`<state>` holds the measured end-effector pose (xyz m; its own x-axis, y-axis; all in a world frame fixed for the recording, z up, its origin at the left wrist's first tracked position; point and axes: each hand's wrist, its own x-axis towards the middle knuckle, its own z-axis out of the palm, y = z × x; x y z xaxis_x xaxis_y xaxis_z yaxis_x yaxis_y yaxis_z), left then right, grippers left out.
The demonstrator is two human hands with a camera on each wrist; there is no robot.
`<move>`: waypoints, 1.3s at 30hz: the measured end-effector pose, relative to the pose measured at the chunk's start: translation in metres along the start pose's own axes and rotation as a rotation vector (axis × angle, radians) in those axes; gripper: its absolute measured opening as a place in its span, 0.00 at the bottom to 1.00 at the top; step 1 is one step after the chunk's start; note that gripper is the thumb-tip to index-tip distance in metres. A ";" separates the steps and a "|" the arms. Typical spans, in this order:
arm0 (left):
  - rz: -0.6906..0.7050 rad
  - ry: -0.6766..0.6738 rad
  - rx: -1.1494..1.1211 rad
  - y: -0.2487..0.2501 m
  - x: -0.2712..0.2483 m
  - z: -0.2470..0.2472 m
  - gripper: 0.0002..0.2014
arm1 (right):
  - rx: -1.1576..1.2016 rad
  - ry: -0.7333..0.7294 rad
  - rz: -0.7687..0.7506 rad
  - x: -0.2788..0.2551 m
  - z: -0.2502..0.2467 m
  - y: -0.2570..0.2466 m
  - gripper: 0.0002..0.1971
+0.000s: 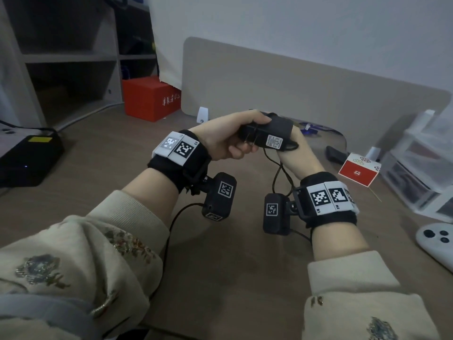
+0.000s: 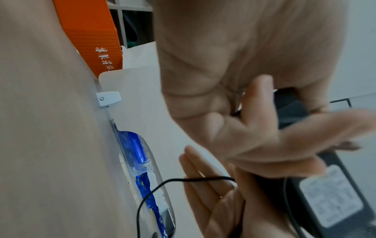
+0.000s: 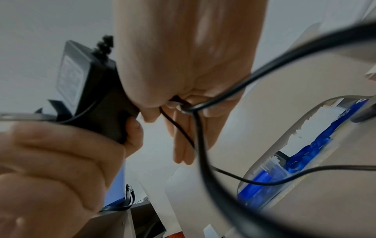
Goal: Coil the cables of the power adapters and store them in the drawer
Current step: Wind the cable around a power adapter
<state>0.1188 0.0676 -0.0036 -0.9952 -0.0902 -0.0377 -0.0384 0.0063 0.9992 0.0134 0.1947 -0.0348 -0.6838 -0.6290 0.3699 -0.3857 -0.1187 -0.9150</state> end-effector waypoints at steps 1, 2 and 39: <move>-0.004 0.009 -0.012 0.001 0.000 0.002 0.13 | -0.065 -0.002 -0.006 -0.003 0.001 -0.001 0.07; -0.008 0.015 -0.026 0.003 0.000 0.004 0.13 | -0.176 -0.001 -0.036 -0.007 0.003 -0.004 0.08; 0.010 0.217 -0.343 0.002 0.010 -0.007 0.11 | -0.261 0.100 -0.052 0.001 0.001 0.001 0.20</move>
<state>0.1098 0.0601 -0.0015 -0.9518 -0.3004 -0.0619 0.0399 -0.3214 0.9461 0.0133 0.1935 -0.0354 -0.7116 -0.5470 0.4410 -0.5595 0.0613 -0.8266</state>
